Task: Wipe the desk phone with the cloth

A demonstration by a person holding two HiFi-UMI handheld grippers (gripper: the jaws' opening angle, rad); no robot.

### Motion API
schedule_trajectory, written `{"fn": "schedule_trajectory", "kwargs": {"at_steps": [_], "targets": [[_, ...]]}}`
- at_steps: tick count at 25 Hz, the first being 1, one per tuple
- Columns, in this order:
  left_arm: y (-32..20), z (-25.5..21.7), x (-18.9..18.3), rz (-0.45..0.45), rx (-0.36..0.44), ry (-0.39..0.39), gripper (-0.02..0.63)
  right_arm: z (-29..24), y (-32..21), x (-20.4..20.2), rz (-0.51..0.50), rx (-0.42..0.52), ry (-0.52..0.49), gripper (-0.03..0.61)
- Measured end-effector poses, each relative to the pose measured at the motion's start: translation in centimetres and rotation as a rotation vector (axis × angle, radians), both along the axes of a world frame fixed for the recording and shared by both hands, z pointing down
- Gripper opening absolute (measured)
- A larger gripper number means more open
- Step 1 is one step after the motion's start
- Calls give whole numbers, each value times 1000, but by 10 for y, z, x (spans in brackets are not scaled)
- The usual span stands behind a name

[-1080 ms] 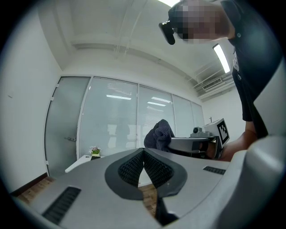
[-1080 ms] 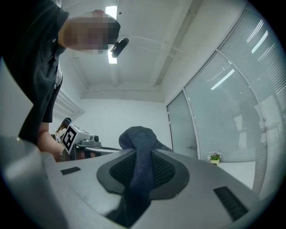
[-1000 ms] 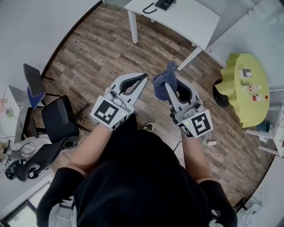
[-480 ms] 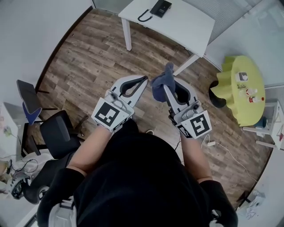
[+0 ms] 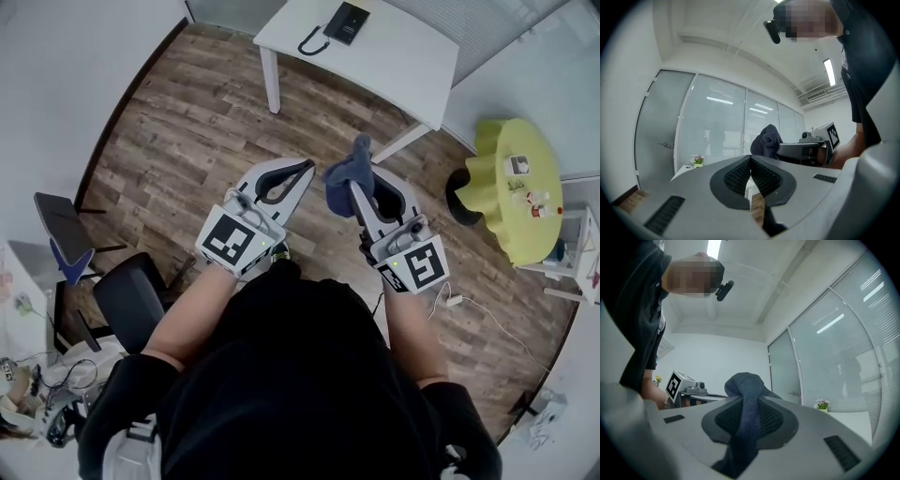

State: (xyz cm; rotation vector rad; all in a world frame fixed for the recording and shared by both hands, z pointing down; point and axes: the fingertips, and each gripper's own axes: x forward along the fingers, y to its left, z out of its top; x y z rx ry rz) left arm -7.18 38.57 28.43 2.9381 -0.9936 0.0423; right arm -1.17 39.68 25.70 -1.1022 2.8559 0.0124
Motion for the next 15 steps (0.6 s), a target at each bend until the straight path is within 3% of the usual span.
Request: {"fn": "schedule_trajectory", "kwargs": {"at_steps": [8, 15], "targets": [[-30, 4, -11, 26, -5, 13, 11, 6, -26, -15, 25, -5, 1, 89], [-66, 10, -2, 22, -3, 5, 11, 12, -64, -5, 22, -6, -13, 88]]}}
